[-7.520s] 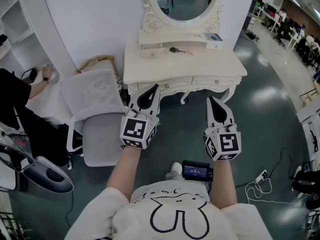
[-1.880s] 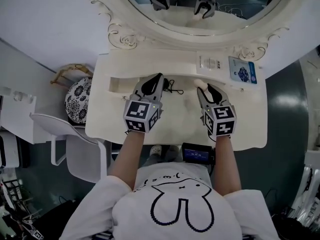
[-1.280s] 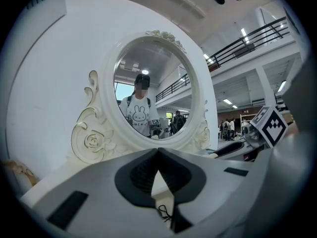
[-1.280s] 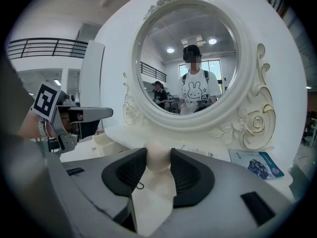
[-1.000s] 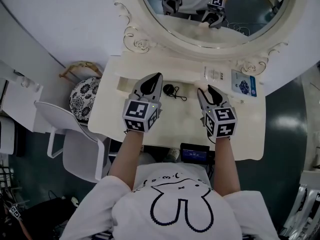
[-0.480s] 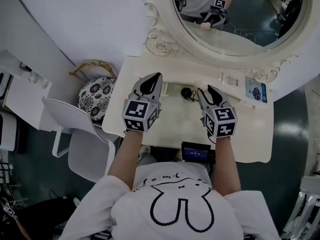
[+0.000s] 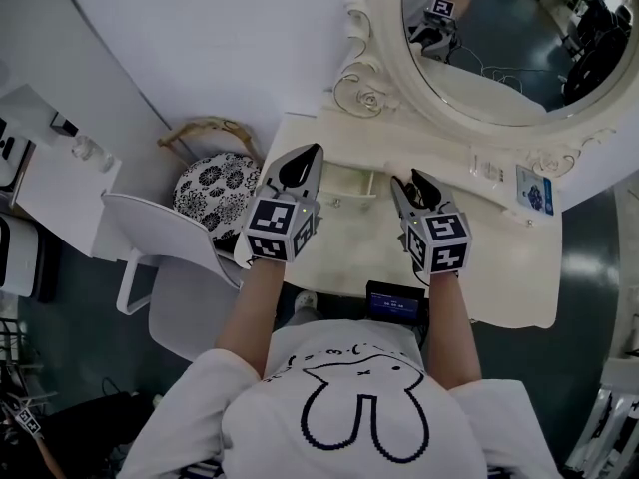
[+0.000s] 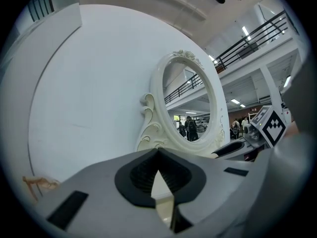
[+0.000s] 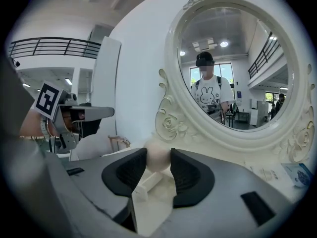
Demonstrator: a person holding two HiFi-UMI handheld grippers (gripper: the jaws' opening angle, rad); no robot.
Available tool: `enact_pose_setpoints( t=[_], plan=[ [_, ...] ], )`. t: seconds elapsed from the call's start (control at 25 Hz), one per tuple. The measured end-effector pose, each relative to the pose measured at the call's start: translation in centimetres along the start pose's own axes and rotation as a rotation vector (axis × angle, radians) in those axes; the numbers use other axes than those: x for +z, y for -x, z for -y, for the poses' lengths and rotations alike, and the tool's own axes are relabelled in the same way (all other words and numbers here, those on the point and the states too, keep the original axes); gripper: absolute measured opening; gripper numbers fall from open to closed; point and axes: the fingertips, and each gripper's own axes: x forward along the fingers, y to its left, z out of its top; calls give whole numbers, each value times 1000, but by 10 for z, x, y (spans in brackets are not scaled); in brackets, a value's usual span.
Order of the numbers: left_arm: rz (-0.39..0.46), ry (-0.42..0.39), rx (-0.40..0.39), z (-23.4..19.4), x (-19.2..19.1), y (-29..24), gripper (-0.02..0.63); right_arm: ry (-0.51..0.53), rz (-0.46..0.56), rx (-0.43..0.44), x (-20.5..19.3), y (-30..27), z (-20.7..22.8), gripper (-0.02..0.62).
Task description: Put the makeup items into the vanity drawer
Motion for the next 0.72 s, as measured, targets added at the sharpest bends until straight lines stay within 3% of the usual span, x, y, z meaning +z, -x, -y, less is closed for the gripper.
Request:
enact_pose_setpoints(
  t=[0.72],
  plan=[
    [-23,31,43,-86,-20,17,5,-24,-72,48,-14,-67,-57,160]
  ],
)
